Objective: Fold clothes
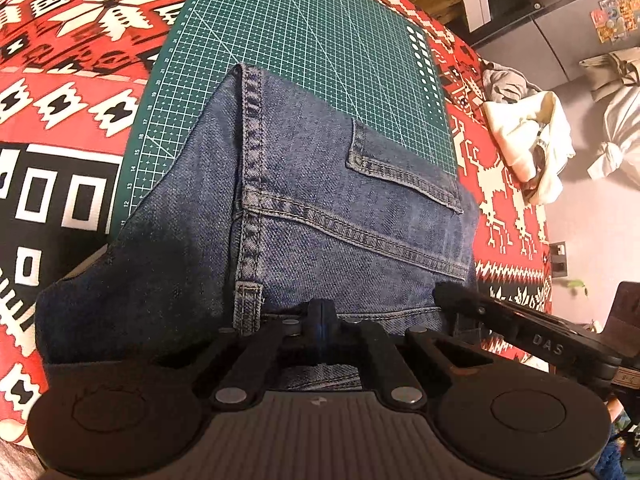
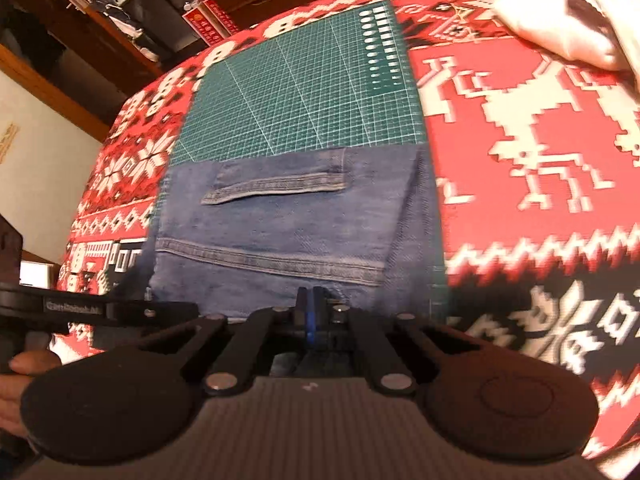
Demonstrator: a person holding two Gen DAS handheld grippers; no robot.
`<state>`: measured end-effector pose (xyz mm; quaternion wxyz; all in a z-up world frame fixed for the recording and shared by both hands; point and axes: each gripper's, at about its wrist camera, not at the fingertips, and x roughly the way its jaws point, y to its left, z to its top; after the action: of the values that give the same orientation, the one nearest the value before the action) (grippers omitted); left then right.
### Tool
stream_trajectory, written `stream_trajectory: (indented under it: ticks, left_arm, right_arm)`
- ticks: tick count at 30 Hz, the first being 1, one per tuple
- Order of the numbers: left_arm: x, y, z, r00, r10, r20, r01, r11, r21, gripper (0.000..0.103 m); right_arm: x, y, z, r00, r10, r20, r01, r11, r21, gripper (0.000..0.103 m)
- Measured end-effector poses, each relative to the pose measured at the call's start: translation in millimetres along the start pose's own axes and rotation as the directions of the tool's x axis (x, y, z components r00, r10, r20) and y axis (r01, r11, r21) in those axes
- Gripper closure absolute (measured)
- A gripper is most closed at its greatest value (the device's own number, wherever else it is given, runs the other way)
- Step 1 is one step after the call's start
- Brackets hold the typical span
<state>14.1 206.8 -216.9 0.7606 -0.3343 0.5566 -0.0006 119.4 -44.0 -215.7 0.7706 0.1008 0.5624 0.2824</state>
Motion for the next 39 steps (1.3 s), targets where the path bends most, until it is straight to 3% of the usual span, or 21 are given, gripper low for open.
stream_trajectory:
  ticks: [7, 13, 19, 28, 35, 39]
  left_arm:
    - [-4, -6, -1, 0.999, 0.035, 0.011, -0.035, 0.999, 0.029, 0.1]
    - [-13, -28, -3, 0.996, 0.066, 0.055, -0.072, 0.992, 0.109, 0.1]
    - [0, -36, -1, 0.994, 0.105, 0.038, -0.109, 0.985, 0.134, 0.1]
    - [4, -47, -9, 0.981, 0.179, 0.071, -0.19, 0.961, 0.202, 0.099]
    - [6, -53, -11, 0.973, 0.213, 0.085, -0.227, 0.945, 0.237, 0.099]
    - [6, -54, -12, 0.972, 0.217, 0.086, -0.232, 0.942, 0.243, 0.099]
  right_arm:
    - [-9, -5, -5, 1.0, -0.005, 0.009, 0.005, 1.0, -0.005, 0.103]
    - [-26, -6, -2, 0.999, -0.006, 0.052, 0.006, 1.0, 0.012, 0.101]
    - [-7, -22, -2, 0.999, -0.046, 0.017, 0.045, 0.998, 0.036, 0.103]
    - [-23, -35, -7, 0.998, -0.061, 0.027, 0.059, 0.996, 0.069, 0.101]
    - [-31, -21, 11, 0.992, -0.062, 0.113, 0.06, 0.998, 0.022, 0.101]
    - [-10, -14, 25, 0.991, -0.09, 0.098, 0.09, 0.996, 0.003, 0.101]
